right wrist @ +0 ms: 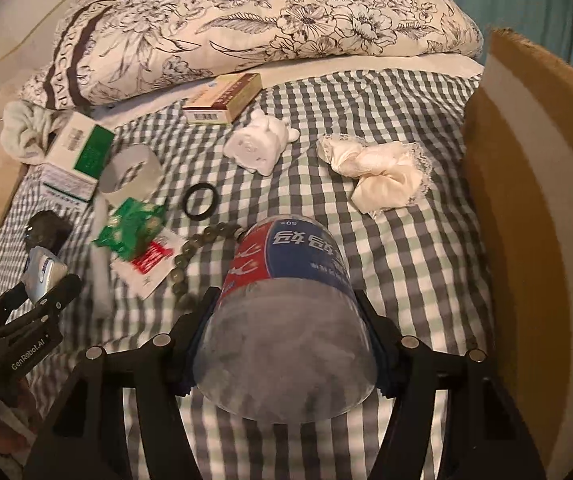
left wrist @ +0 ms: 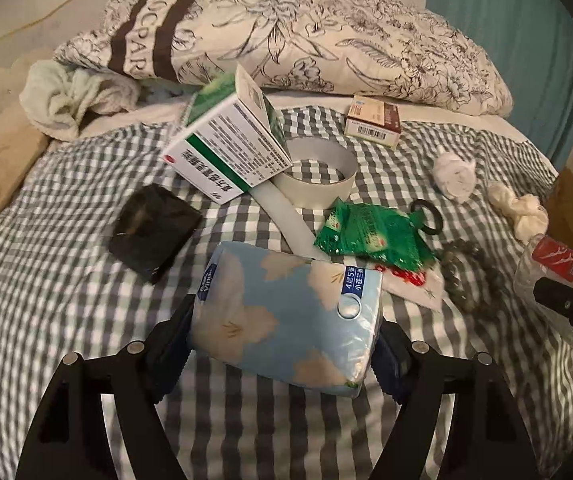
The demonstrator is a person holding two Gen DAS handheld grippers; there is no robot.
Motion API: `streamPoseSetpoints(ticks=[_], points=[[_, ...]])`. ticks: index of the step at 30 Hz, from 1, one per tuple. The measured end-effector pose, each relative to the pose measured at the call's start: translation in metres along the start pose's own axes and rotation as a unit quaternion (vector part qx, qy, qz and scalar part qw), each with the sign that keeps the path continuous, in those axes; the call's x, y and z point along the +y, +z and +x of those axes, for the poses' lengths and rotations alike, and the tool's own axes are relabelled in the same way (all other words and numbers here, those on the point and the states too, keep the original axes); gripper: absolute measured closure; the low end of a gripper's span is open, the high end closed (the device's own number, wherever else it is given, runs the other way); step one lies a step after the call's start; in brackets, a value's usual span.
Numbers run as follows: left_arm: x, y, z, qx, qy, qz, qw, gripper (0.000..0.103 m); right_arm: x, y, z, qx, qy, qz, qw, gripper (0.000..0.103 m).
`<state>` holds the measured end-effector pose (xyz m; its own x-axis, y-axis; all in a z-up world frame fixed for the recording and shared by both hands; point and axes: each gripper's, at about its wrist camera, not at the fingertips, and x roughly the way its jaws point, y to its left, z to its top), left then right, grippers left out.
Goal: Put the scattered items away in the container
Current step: 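Grasp the blue floral tissue pack with the left tool while the right tool grasps the cotton-swab jar, then carry the tissue pack and cotton-swab jar in both tools over the box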
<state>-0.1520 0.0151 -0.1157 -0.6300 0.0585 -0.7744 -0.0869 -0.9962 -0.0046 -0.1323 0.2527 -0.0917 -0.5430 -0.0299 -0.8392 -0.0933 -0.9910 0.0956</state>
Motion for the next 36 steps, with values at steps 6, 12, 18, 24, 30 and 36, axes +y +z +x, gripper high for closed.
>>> streamPoseSetpoints(ticks=[6,12,18,24,30,36], points=[[-0.012,-0.007,-0.044,-0.014,-0.017,0.007,0.9997,0.024,0.007,-0.011,-0.038,-0.011,0.011,-0.011,1.000,0.040],[-0.032,-0.009,-0.092,-0.038,-0.018,0.035,0.9985,0.024,0.014,-0.023,-0.081,-0.032,0.011,-0.020,0.999,0.040],[-0.044,-0.007,-0.129,-0.047,-0.016,0.042,0.9979,0.024,0.015,-0.032,-0.124,-0.058,0.014,-0.023,0.998,0.040],[-0.058,-0.003,-0.155,-0.062,-0.020,0.046,0.9968,0.024,0.012,-0.033,-0.157,-0.079,0.014,-0.027,0.996,0.040],[-0.084,0.007,-0.170,-0.069,-0.026,0.061,0.9954,0.024,-0.006,-0.030,-0.185,-0.106,0.019,-0.015,0.994,0.040],[-0.128,0.021,-0.174,-0.069,-0.049,0.090,0.9923,0.024,-0.034,-0.020,-0.205,-0.121,0.011,-0.003,0.993,0.040]])
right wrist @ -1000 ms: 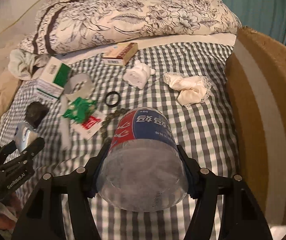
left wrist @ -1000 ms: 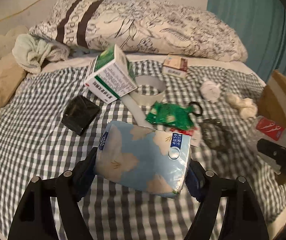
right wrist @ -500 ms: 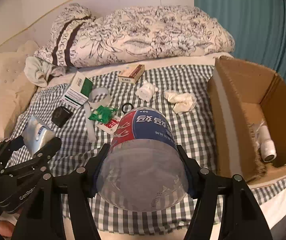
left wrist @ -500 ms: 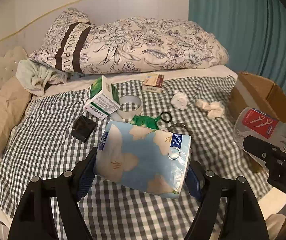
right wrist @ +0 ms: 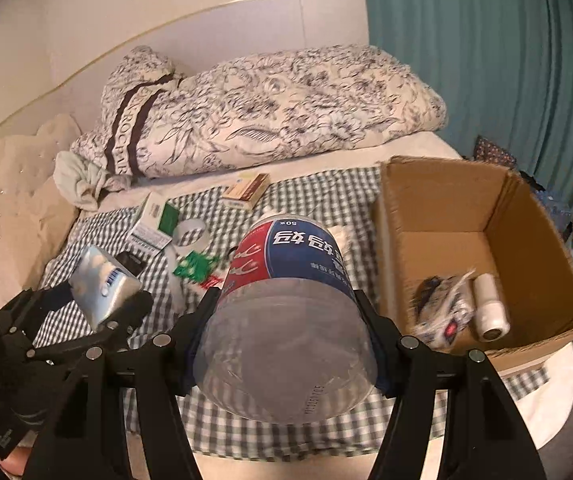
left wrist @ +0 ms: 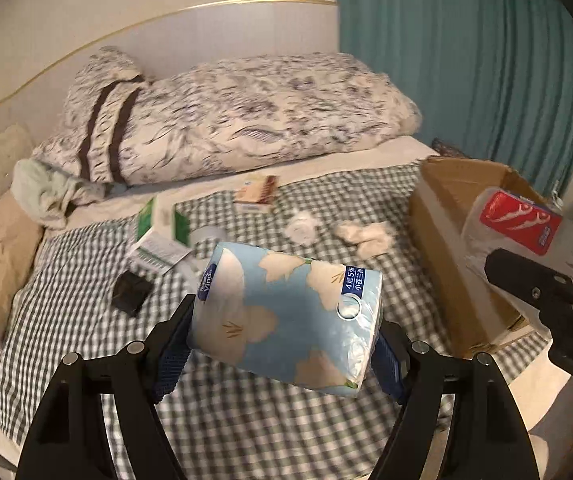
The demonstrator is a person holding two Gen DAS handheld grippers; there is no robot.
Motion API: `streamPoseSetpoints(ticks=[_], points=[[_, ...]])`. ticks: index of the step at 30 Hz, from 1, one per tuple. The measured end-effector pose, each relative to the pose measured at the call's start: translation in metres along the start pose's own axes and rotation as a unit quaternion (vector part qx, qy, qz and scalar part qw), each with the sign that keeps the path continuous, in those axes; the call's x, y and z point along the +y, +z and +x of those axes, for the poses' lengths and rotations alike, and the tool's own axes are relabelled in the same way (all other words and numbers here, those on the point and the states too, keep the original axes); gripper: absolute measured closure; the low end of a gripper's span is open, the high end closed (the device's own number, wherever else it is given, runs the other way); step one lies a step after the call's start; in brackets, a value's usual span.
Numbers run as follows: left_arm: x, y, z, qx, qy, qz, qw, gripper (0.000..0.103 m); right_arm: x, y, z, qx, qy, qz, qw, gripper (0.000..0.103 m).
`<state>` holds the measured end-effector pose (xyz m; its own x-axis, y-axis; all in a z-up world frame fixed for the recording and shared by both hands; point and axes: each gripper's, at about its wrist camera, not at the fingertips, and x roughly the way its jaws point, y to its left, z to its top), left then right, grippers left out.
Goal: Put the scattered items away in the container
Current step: 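Carry the tissue pack and cotton-swab jar in both tools over the box, then open both tools to release the tissue pack and jar into the box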
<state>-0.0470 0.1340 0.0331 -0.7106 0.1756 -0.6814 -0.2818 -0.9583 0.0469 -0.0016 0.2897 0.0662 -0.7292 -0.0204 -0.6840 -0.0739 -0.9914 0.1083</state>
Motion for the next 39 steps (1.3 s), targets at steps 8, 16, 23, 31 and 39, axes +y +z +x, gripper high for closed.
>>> streamPoseSetpoints(ticks=[8,16,23,31,39], points=[[-0.084,0.036,0.012,-0.007,-0.045,0.041,0.9981,0.024,-0.065,0.028,-0.022,-0.015,-0.051,0.012,0.999,0.040],[-0.177,0.060,0.032,-0.006,-0.097,0.095,0.9907,0.024,-0.149,0.042,-0.021,-0.004,-0.097,0.049,0.994,0.040],[-0.225,0.055,0.060,0.019,-0.112,0.125,0.9857,0.024,-0.206,0.038,-0.010,0.018,-0.123,0.080,0.989,0.040],[-0.236,0.045,0.074,0.036,-0.112,0.136,0.9837,0.024,-0.226,0.027,0.021,0.042,-0.111,0.101,0.988,0.040],[-0.241,0.041,0.063,-0.001,-0.103,0.170,0.9800,0.000,-0.223,0.026,0.026,0.037,-0.117,0.117,0.986,0.020]])
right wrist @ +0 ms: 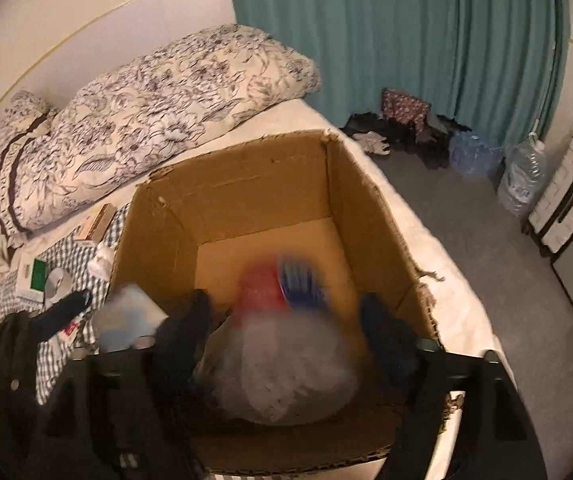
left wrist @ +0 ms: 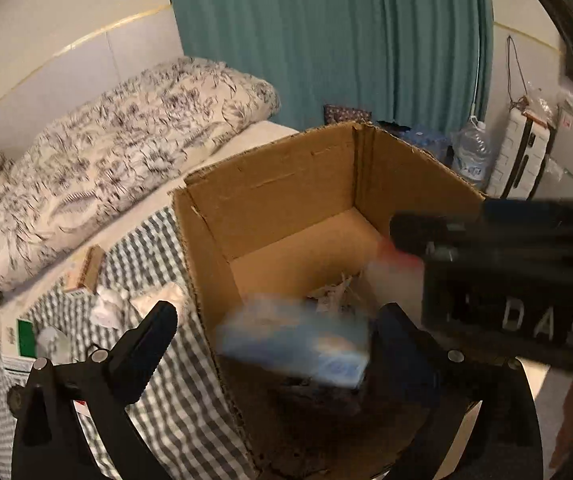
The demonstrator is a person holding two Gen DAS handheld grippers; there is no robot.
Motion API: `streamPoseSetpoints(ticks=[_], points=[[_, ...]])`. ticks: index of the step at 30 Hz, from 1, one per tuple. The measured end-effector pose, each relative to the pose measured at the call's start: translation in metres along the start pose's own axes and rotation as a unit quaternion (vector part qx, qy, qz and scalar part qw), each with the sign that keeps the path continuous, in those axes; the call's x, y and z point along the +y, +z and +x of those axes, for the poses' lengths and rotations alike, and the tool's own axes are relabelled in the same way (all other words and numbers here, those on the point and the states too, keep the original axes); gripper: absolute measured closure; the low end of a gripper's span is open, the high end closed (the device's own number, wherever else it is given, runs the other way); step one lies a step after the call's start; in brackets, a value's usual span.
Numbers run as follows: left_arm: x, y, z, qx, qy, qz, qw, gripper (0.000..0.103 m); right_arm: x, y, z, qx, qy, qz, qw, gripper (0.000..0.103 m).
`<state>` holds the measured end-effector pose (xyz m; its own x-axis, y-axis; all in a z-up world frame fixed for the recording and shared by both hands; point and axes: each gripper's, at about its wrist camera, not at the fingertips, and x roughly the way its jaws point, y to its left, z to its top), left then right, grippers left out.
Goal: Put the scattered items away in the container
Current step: 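Open both tools to release the tissue pack and jar into the box, then move both tools back over the remaining items on the cloth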
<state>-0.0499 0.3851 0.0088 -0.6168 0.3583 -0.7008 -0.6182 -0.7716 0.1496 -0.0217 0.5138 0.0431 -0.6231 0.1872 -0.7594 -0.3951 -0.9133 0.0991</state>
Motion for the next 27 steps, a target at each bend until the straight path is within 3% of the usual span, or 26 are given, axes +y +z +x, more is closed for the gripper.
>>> streamPoseSetpoints(ticks=[4,14,27], points=[[0.002,0.000,-0.004,-0.001,0.002,0.001,1.0000,0.000,0.000,0.003,-0.009,-0.017,0.007,0.005,1.000,0.020],[0.041,-0.011,-0.026,0.000,0.015,-0.056,0.9983,0.000,0.023,-0.002,-0.030,-0.028,0.019,-0.001,0.999,0.020],[0.130,-0.062,-0.087,0.003,0.075,-0.112,0.9908,0.000,0.113,-0.019,-0.080,-0.057,0.049,-0.054,0.996,0.020]])
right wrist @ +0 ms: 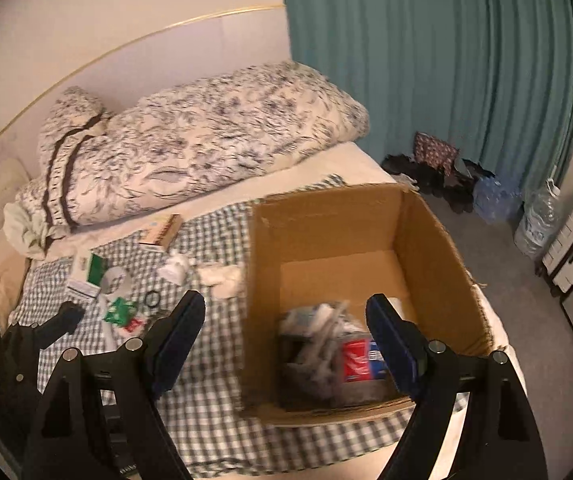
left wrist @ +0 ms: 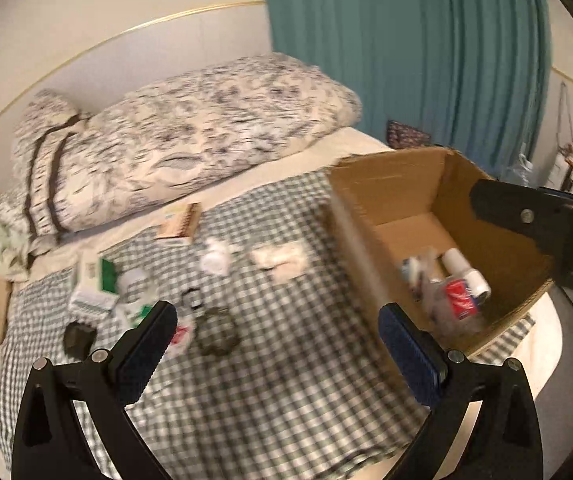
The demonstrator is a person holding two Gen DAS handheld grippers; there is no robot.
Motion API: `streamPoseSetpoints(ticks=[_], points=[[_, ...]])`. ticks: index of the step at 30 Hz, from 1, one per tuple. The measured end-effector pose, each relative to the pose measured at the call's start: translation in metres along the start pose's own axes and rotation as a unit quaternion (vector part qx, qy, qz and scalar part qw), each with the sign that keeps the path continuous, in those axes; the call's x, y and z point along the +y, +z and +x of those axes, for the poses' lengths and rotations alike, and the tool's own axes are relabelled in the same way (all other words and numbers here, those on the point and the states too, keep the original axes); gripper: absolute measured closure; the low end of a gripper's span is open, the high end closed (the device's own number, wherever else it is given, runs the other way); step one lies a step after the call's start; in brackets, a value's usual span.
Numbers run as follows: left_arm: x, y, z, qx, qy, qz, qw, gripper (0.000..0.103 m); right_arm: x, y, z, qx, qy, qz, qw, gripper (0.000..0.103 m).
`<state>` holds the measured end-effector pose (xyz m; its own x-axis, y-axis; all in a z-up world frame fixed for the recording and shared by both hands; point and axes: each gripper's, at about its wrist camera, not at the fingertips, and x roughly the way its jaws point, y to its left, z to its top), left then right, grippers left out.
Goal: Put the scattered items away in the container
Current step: 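Move both tools back over the remaining items on the cloth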
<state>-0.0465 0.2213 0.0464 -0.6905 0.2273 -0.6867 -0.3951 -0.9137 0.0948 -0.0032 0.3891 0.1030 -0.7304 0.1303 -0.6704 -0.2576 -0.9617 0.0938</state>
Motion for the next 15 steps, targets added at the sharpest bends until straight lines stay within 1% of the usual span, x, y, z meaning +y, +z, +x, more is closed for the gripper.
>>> streamPoseSetpoints(ticks=[6,10,15], points=[[0.061,-0.023,-0.015,0.002,0.035,-0.040,0.9986,0.000,0.056,-0.013,-0.010,-0.009,0.031,-0.020,0.999,0.020],[0.097,-0.042,-0.023,0.007,0.055,-0.058,0.9968,0.000,0.095,-0.026,-0.008,-0.006,0.055,-0.038,0.998,0.020],[0.144,-0.067,-0.026,0.020,0.081,-0.085,0.9929,0.000,0.139,-0.045,-0.001,0.003,0.074,-0.059,0.996,0.020]])
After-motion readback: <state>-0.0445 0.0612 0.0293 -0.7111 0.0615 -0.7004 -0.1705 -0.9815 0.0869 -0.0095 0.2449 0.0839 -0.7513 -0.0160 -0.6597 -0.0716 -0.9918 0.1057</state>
